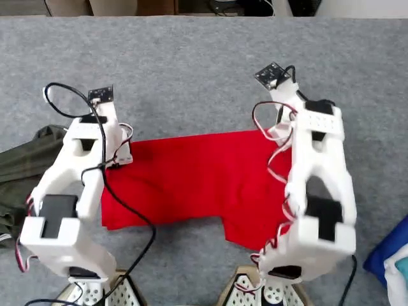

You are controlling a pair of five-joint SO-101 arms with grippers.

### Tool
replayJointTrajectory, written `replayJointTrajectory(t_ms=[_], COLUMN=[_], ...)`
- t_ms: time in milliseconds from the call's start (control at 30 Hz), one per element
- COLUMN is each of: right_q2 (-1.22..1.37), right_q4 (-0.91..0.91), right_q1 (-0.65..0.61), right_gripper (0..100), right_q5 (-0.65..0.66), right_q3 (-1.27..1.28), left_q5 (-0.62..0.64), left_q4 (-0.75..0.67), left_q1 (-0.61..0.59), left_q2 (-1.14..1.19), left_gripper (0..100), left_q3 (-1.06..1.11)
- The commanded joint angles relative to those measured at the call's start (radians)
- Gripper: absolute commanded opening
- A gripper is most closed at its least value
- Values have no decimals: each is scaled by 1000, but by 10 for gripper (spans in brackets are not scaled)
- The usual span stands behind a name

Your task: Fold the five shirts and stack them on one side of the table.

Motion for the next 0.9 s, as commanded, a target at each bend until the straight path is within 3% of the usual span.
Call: replayJointTrajectory(t_ms=[0, 400, 633, 867], right_q2=[102, 275, 117, -174], right_q4=[-18, 100, 219, 232], right_q1=[61, 82, 71, 70], right_gripper=[5, 5, 5, 5], right_q5=[2, 54, 176, 396], right_q3=[-137, -404, -430, -216], left_q5=[3, 6, 2, 2], left_q4=[-8, 123, 255, 416], left_q1=[-14, -14, -15, -86], left_q2=[77, 157, 151, 150], left_gripper=[20, 20, 20, 20], left_q3=[-106, -285, -362, -534])
